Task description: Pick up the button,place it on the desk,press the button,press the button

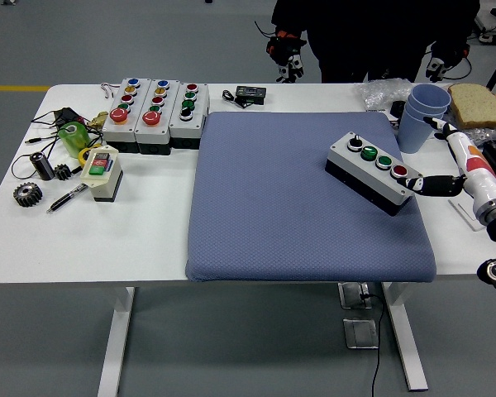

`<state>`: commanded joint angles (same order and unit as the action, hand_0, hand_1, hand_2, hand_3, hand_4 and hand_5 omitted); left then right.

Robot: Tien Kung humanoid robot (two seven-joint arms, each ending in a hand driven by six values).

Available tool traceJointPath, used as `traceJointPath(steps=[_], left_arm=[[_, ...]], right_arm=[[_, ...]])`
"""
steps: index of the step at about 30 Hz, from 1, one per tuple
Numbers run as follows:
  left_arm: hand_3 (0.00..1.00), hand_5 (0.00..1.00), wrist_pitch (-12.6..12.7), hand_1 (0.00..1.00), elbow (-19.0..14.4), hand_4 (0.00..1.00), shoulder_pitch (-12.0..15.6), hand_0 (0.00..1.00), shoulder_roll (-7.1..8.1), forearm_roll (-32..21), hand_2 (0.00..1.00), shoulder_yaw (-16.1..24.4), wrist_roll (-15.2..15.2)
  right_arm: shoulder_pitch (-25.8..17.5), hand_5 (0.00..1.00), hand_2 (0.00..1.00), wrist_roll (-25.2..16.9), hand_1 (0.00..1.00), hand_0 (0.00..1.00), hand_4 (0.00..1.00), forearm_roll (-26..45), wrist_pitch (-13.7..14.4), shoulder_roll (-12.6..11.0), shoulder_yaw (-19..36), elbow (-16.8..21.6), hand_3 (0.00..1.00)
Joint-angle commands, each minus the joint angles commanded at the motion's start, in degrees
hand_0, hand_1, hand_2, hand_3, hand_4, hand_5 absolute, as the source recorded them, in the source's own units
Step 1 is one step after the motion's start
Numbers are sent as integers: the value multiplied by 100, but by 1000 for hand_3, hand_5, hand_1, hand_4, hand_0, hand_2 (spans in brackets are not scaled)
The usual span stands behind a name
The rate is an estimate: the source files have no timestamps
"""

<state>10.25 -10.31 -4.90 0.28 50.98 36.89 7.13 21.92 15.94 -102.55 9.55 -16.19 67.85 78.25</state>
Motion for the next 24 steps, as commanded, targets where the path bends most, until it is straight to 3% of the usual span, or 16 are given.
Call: traceJointPath(steps=[10, 24], left_arm=[[604, 648, 4, 663, 0, 344, -6, 628, 13, -26, 680, 3, -2], [604, 647, 15, 664, 0, 343, -16, 629, 7, -16, 681, 23, 19]], right_arm=[[535, 136, 970, 182, 947, 998, 998, -219, -63, 332, -359, -410, 949], [1413, 153, 985, 529, 950, 998, 998, -523, -148, 626, -798, -1709, 915]])
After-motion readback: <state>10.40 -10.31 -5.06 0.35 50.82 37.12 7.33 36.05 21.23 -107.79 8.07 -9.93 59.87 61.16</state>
